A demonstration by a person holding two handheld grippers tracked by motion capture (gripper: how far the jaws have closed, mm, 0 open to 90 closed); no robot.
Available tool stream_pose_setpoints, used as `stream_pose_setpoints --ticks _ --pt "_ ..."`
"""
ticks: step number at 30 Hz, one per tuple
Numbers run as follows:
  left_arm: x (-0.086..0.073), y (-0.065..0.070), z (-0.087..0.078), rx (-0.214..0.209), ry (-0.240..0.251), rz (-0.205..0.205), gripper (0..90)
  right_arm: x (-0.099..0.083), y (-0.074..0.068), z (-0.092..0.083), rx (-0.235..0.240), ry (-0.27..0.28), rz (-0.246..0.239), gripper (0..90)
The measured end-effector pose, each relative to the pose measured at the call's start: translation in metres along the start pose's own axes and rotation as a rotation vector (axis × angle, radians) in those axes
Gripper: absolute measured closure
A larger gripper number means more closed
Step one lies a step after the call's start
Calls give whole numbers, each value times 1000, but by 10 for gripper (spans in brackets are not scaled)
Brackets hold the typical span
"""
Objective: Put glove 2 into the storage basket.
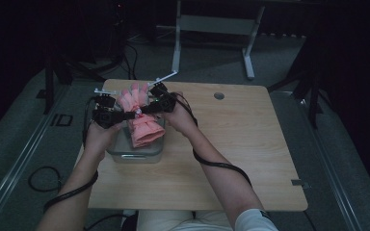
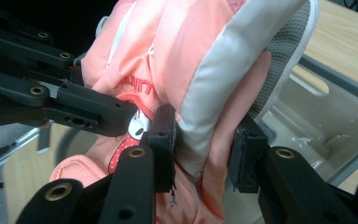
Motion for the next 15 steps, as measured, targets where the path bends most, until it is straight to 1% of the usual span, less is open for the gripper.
stream_pose_setpoints --ticks 3,8,11,12,15 --pt "-3 -6 9 0 -12 -14 754 -1 5 11 6 -13 9 666" --pt "-12 -15 25 -16 -38 -44 753 -6 9 29 3 -52 16 666" --pt "-17 -19 31 -30 -53 -63 752 -11 11 38 10 -69 26 666" --pt "-18 -20 33 -31 -58 -75 751 -12 11 40 15 -74 29 666" --pt "-21 -24 38 -18 -76 -94 749 -14 12 49 21 -84 34 666"
Point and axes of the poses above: each handheld gripper's, and its own axes: z roughly forward along the jaws, x roughly out of its top, y roughly to its right, the point moved 5 cm from there along z, roughly forward along the jaws, and after that the axes turned 15 degrees about -y, right-handed, at the moved point
